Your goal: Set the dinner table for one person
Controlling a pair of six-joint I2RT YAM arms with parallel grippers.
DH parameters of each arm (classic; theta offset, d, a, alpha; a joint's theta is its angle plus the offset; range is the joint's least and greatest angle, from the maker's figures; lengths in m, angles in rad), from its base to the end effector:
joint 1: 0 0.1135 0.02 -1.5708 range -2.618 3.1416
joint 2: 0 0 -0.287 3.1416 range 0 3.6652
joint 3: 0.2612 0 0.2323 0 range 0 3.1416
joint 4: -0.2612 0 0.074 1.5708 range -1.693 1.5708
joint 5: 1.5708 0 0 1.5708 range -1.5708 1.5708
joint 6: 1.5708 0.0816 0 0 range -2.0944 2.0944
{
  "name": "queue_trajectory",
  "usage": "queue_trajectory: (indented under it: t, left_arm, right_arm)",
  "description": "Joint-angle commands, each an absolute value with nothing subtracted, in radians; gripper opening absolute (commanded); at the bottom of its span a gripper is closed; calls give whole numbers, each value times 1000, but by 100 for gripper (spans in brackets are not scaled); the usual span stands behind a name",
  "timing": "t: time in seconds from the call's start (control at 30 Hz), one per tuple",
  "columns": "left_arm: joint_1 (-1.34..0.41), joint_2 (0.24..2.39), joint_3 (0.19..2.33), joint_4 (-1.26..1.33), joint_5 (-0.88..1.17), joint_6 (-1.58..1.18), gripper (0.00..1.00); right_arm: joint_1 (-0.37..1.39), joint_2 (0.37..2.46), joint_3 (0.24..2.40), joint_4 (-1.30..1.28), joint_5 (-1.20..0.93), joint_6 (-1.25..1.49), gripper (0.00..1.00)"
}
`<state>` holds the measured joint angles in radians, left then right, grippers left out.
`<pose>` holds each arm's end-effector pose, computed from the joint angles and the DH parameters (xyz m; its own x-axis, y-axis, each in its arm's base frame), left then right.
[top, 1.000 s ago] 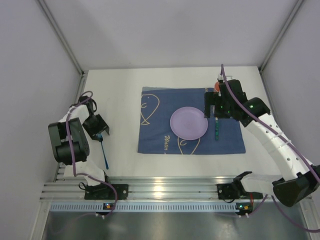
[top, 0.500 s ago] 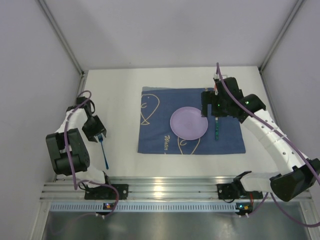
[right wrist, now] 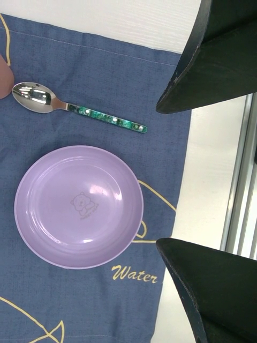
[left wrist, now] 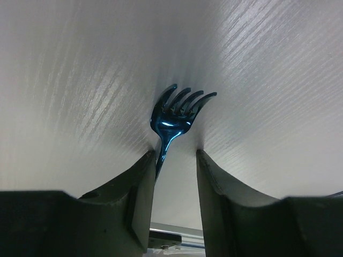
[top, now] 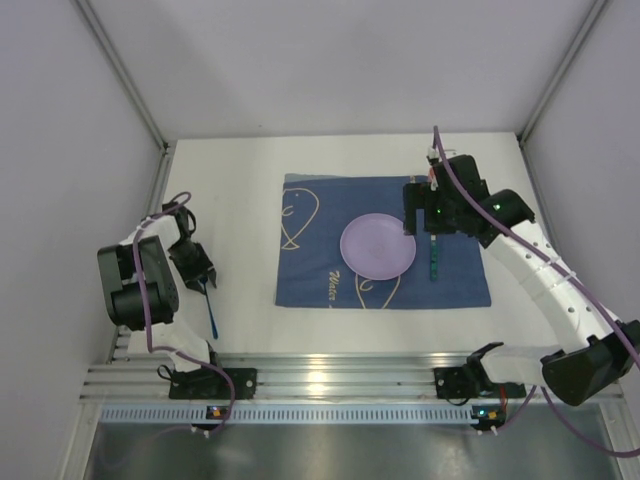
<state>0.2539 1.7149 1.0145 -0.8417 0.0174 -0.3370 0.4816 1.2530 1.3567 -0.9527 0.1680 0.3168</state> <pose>0.2674 0.0679 0.1432 -0.8302 -0.5570 -0.0213 -0.5565 0.8305 -0.0259 0.2273 0.1034 0.3531 -0.7439 -0.0422 -0.6670 -0.1337 0.9872 0.0866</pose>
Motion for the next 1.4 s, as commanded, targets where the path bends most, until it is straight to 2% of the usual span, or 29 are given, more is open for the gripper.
queue_trajectory:
  t: [0.0, 0.23, 0.3, 0.4, 0.53, 0.57, 0.6, 0.83, 1.0, 1.1, 1.2, 1.37]
  left_arm:
    - [259, 1788, 996, -779, 11, -318, 40]
    - [258, 1842, 1031, -738, -23, -321, 28]
    - [258, 1880, 1069, -720, -5, -322, 22]
    - [258, 1928, 1121, -695, 47, -334, 18]
    - [258, 2002, 1173, -647, 54, -331, 9]
    - [258, 2011, 1184, -644, 54, -325, 1]
    - [259, 2017, 1202, -643, 63, -322, 0]
    - [216, 1904, 1307, -646, 113, -299, 0]
    - [52, 1882, 1550, -761, 68, -255, 0]
    - [-66, 1913, 1688, -805, 110, -250, 0]
    - [-165, 1939, 1759, -819, 162, -276, 0]
    - [-297, 1997, 1761, -766, 255, -327, 0]
  right_arm:
    - [483, 1215, 1384, -963, 192, 310, 100]
    - [483, 1212, 1381, -969, 213, 314, 100]
    - [480, 1216, 1376, -969, 207, 316, 100]
    - [482, 1227, 1384, -971, 195, 318, 100]
    - [482, 1247, 1417, -985, 195, 310, 100]
    - [482, 1249, 1433, -991, 198, 311, 100]
    - [480, 1255, 1439, -994, 198, 308, 100]
    - [483, 1262, 1457, -1006, 207, 302, 100]
    - [483, 1288, 1479, -1005, 201, 301, 100]
    - [482, 1318, 1515, -1006, 198, 290, 100]
    - [482, 1344, 1557, -1012, 198, 273, 100]
    - [482, 1359, 1580, -1022, 202, 261, 100]
